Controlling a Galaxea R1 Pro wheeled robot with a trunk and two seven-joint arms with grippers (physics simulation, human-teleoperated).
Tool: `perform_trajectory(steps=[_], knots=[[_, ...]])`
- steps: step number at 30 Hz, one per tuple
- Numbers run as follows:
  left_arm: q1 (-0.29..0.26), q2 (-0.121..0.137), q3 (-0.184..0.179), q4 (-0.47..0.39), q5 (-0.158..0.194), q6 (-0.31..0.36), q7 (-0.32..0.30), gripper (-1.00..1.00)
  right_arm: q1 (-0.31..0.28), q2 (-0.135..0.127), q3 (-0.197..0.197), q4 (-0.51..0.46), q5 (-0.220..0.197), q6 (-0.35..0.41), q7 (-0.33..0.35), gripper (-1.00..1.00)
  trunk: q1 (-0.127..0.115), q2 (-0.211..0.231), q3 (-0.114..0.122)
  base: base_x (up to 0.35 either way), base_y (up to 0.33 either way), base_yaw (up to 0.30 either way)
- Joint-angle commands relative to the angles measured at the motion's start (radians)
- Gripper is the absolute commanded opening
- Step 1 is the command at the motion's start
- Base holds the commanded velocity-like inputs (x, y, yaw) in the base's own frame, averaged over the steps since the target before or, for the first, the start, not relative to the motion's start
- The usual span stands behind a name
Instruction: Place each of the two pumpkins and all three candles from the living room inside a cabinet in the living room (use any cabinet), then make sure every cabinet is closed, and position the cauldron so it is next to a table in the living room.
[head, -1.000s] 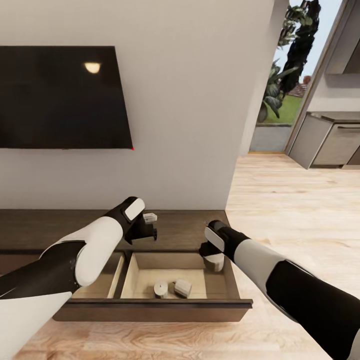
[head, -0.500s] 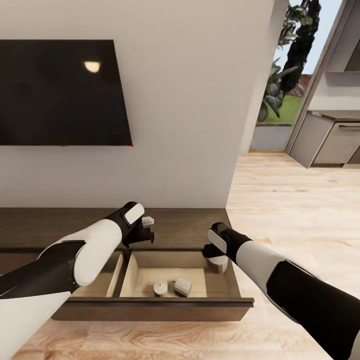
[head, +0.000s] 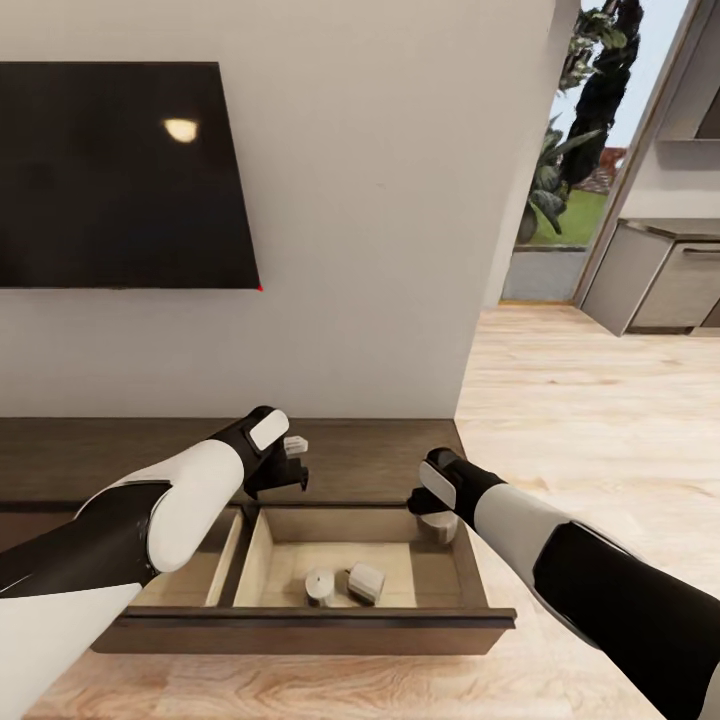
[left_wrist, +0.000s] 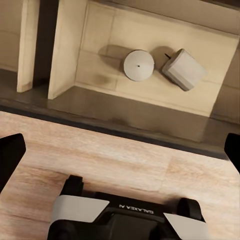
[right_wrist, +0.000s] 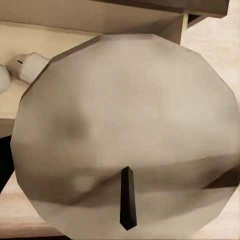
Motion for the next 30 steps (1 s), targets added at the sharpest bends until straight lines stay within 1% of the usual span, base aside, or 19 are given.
perform_trajectory(steps=[1, 6, 9, 14, 16, 19, 22, 25, 30], knots=[[0.0, -0.001, 0.008, -0.001, 0.004, 0.002, 0.01, 1.0, 0.001, 0.0, 0.006, -0.002, -0.01, 0.002, -0.008, -1.0, 0.004, -0.008, -0.004, 0.059, 0.0, 0.0], [-0.001, 0.0, 0.009, -0.001, 0.006, 0.001, 0.005, 1.0, 0.005, 0.0, 0.005, 0.003, -0.01, -0.001, -0.008, -1.0, 0.023, -0.043, -0.02, 0.025, 0.0, 0.0], [0.0, 0.0, 0.01, -0.002, 0.006, 0.002, 0.002, 1.0, 0.006, 0.0, 0.005, 0.016, -0.011, -0.021, -0.006, -1.0, 0.035, -0.064, -0.029, 0.003, 0.0, 0.0], [-0.001, 0.001, 0.012, -0.008, 0.008, 0.01, 0.0, 1.0, 0.028, 0.0, 0.006, 0.037, -0.011, -0.112, -0.003, -1.0, 0.054, -0.099, -0.045, 0.001, 0.0, 0.0], [-0.001, 0.002, 0.013, -0.051, 0.008, 0.023, 0.0, 1.0, 0.042, 0.0, 0.006, 0.039, -0.01, -0.142, -0.002, -1.0, 0.062, -0.113, -0.051, 0.0, 0.0, 0.0], [0.0, 0.001, 0.017, -0.156, 0.012, 0.093, 0.0, 1.0, 0.056, 0.0, 0.006, 0.041, -0.01, -0.205, -0.002, -1.0, 0.073, -0.134, -0.061, 0.0, 0.0, 0.0], [-0.001, -0.001, 0.037, -0.241, 0.028, 0.124, 0.002, 1.0, 0.063, -0.001, 0.006, 0.042, -0.01, -0.277, -0.001, -1.0, 0.085, -0.155, -0.07, 0.0, 0.0, 0.0], [0.0, 0.0, 0.045, -0.295, 0.034, 0.132, 0.003, 1.0, 0.074, -0.005, 0.006, 0.042, -0.011, -0.326, 0.0, -1.0, 0.096, -0.176, -0.079, 0.0, 0.0, 0.0], [0.0, 0.0, 0.048, -0.328, 0.036, 0.135, 0.003, 1.0, 0.085, -0.007, 0.006, 0.041, -0.011, -0.364, 0.001, -1.0, 0.115, -0.211, -0.095, 0.0, 0.0, 0.0]])
